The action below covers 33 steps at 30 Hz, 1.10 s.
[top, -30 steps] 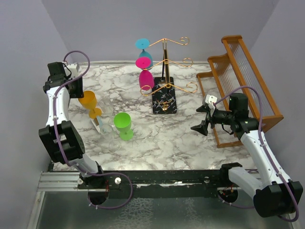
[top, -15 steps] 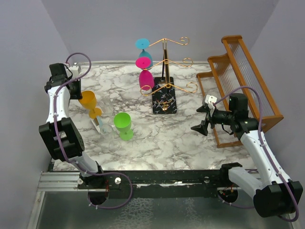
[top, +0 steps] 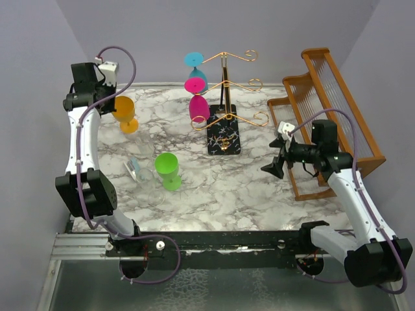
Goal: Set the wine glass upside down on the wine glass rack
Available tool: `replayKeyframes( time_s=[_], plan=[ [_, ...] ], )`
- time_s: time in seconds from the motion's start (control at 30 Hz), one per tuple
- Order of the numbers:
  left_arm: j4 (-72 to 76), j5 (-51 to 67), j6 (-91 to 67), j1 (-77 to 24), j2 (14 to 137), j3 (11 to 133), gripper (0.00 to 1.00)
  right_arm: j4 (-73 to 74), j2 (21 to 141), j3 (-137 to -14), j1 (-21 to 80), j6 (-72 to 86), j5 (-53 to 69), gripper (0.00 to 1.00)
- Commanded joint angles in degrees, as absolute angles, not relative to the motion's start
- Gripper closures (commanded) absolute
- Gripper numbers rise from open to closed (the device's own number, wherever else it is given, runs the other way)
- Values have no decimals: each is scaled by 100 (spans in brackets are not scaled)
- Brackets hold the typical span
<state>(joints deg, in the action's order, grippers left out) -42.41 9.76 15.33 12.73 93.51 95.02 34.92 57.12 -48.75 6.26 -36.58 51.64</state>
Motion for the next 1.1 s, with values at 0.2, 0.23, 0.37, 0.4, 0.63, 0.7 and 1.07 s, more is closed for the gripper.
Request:
replayKeyframes(
  time_s=[0.2,0.23,0.37,0.4,0.63,0.7,1.07],
  plan=[
    [-3985,1135,1086,849,8480,10651,100,4845,6163,-6990,605,-3900,4581,0],
    [-3957,1209,999,805,8452,10771,100,4940,6242,-7190,606,-3868,4611,0],
    [-3900,1573,565,623,8452,11371,100,5257,6640,-8044,606,-3736,4642,0],
    [-3883,1680,442,570,8493,11509,100,5283,6726,-8242,606,-3674,4641,1],
    [-3645,2140,-241,192,8801,12075,100,5274,7446,-9594,608,-3212,4786,2],
    [-3396,2224,-428,63,8838,12049,100,5199,7661,-9942,615,-3050,4826,3],
    [-2810,2295,-1058,-850,9454,12931,100,4220,8663,-11482,780,-1651,4960,9]
  ],
)
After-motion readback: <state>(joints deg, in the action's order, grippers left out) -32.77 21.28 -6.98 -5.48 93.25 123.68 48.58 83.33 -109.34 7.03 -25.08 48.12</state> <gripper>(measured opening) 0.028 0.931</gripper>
